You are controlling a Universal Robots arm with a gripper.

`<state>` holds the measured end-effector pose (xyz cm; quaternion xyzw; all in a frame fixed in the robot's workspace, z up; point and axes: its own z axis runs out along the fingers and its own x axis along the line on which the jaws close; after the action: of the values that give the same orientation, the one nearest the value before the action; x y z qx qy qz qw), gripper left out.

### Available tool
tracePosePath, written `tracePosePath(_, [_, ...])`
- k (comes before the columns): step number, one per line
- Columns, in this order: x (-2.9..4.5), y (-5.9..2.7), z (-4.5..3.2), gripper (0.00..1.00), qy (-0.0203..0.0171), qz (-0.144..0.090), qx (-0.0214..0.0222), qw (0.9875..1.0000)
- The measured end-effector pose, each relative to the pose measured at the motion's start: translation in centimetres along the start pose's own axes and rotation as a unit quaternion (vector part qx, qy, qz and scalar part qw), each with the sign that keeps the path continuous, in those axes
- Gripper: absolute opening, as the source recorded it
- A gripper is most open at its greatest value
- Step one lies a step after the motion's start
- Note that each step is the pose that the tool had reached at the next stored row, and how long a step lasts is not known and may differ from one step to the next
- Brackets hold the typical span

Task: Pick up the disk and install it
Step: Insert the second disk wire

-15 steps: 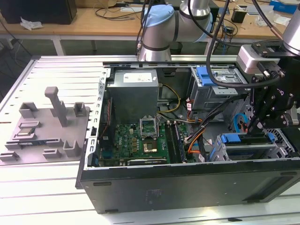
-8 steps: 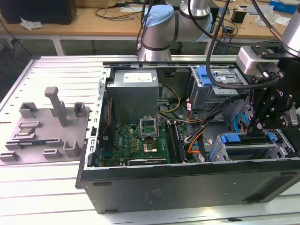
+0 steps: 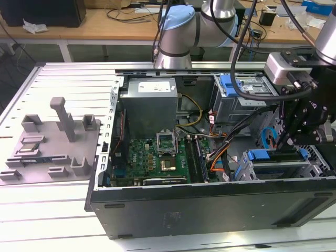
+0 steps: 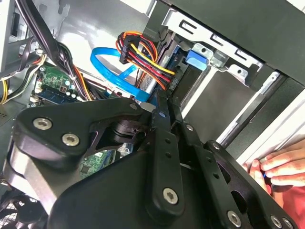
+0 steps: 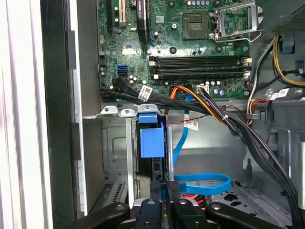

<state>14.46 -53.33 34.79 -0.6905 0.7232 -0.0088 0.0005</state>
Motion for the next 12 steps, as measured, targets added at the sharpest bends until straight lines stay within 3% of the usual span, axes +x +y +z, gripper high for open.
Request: tracePosePath(12, [-0.01,-0.02,0.32,0.16,0.0001,0.0,0.0,1.0])
